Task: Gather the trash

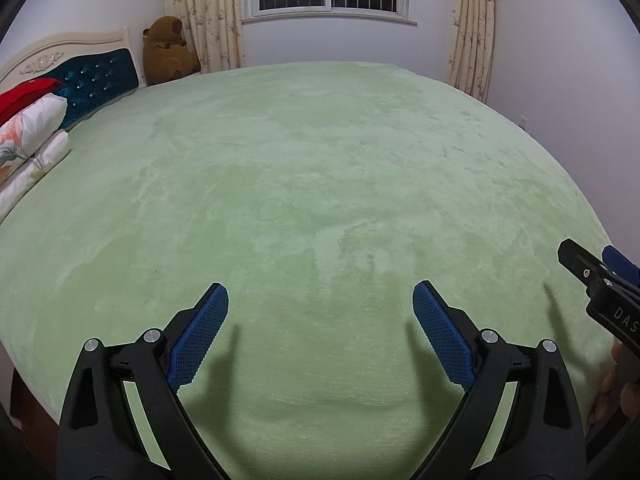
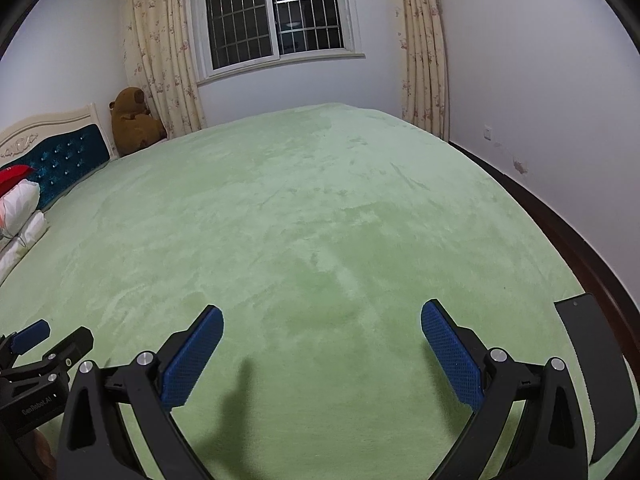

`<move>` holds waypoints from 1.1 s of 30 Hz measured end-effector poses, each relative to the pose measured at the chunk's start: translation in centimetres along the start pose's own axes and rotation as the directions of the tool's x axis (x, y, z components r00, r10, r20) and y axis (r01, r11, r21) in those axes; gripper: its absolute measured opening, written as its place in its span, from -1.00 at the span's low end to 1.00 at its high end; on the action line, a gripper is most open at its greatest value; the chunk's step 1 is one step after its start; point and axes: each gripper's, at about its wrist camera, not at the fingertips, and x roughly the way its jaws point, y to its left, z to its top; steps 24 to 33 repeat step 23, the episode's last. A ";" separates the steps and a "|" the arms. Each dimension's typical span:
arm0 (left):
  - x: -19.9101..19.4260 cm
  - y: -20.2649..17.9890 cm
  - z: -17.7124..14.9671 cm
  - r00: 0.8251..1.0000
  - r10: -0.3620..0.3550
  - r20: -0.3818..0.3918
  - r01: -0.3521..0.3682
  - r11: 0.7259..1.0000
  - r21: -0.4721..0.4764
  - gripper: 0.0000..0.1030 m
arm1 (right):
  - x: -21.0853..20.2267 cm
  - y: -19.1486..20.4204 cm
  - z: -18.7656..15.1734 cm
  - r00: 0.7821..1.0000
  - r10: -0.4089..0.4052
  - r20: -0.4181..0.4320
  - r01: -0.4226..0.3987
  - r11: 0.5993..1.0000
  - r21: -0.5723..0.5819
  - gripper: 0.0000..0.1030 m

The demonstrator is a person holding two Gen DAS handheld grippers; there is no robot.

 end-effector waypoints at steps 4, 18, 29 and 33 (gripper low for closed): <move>0.0 0.1 0.0 1.000 -0.008 -0.006 0.007 1.000 -0.009 0.77 | 0.0 0.1 0.0 1.000 -0.003 0.000 0.003 1.000 -0.006 0.90; -0.4 0.2 0.2 0.999 -0.023 0.022 0.024 1.000 -0.019 0.80 | -0.1 0.3 -0.1 1.000 -0.009 -0.003 0.009 1.000 -0.014 0.90; -0.3 0.7 0.3 0.999 -0.035 0.017 0.036 0.998 -0.047 0.80 | -0.1 0.3 0.0 1.000 -0.009 -0.003 0.009 1.000 -0.015 0.90; -0.3 0.7 0.3 0.999 -0.035 0.017 0.036 0.998 -0.047 0.80 | -0.1 0.3 0.0 1.000 -0.009 -0.003 0.009 1.000 -0.015 0.90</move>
